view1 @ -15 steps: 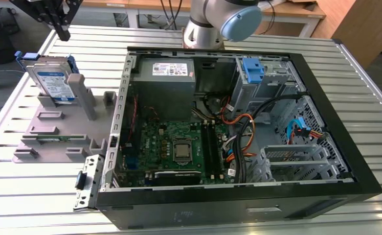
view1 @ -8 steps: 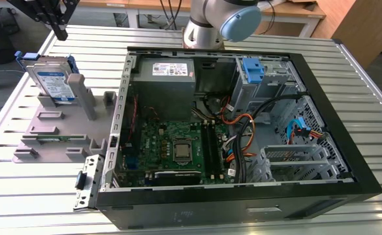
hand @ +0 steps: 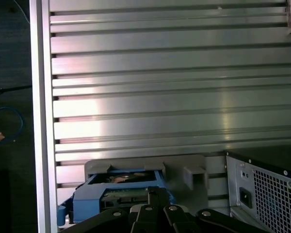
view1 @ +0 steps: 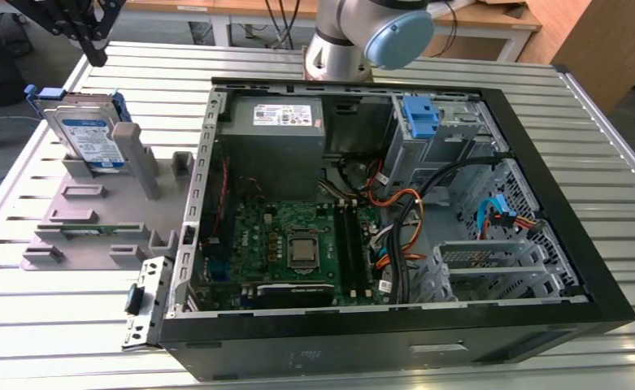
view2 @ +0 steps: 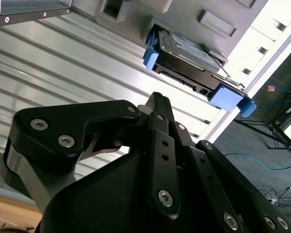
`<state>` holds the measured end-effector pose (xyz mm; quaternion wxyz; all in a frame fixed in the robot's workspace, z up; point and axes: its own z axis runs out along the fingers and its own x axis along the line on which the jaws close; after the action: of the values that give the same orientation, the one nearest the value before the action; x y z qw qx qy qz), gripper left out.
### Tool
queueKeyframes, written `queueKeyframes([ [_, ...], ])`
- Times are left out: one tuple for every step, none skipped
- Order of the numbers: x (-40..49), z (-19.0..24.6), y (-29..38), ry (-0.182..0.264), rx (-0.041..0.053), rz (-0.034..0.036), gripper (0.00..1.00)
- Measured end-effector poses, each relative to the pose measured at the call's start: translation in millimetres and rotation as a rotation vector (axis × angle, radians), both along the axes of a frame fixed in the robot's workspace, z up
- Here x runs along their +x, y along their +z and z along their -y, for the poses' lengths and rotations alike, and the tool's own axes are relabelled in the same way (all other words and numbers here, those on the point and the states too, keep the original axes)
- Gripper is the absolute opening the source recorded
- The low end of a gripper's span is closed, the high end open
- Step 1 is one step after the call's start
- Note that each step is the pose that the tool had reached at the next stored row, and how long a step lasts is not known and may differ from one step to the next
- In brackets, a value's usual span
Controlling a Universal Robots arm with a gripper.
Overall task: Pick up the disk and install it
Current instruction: 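Reach for the disk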
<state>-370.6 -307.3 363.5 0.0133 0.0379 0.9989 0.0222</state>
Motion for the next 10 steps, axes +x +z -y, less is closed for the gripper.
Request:
queueKeyframes([
  [-0.6, -0.1, 0.0, 0.0, 0.0, 0.0, 0.11],
  [-1.0, -0.1, 0.0, 0.0, 0.0, 0.0, 0.11],
  [-1.1, -0.2, 0.0, 0.0, 0.0, 0.0, 0.11],
  [-1.2, -0.3, 0.0, 0.0, 0.0001, 0.0, 0.11],
  [-1.2, -0.5, 0.0, 0.0, 0.0002, -0.0001, 0.11],
  [-1.2, -0.7, -0.1, 0.0, 0.0003, 0.0, 0.11],
  [-1.2, -1.3, -0.1, 0.0, 0.0003, 0.0, 0.11],
  [-1.2, -1.8, -0.2, 0.0, 0.0003, -0.0001, 0.11],
  [-1.3, -2.1, -0.4, 0.0, 0.0004, 0.0, 0.11],
  [-1.4, -2.2, -0.6, 0.0, 0.0003, 0.0, 0.11],
])
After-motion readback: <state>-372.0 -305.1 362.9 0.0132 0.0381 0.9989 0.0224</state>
